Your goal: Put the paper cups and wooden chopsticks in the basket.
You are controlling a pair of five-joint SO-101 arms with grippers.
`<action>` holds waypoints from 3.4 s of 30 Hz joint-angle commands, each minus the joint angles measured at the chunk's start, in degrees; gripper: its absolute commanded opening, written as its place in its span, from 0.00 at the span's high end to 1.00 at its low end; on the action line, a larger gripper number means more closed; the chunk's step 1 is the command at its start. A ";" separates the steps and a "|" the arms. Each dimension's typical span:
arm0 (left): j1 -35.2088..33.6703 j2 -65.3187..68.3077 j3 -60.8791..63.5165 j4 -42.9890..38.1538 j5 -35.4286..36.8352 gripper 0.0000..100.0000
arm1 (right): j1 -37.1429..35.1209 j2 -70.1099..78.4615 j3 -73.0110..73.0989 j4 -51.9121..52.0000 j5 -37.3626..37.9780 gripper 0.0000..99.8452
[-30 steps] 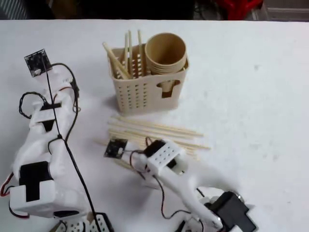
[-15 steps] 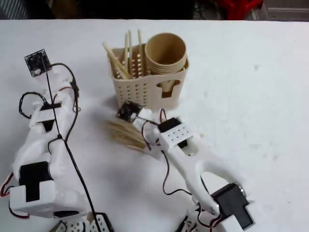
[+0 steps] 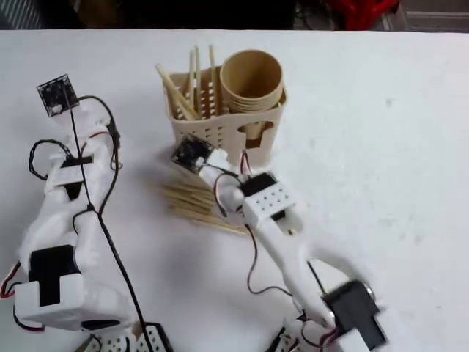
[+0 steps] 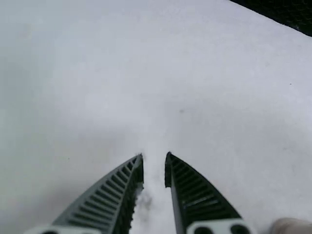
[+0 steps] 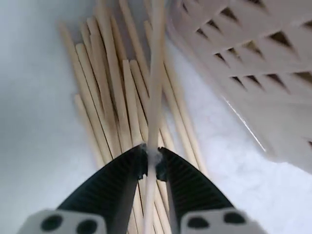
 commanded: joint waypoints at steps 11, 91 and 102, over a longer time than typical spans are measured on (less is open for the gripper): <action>-0.48 -0.40 -2.99 0.18 -0.53 0.91 | -5.67 -43.91 13.63 -0.13 -0.79 0.98; -0.66 -0.31 -2.90 0.35 -0.53 0.91 | -10.42 -3.21 -16.53 28.44 2.55 0.98; -0.40 -0.31 -2.90 0.18 -0.53 0.91 | -7.78 6.37 -4.48 8.57 5.10 0.91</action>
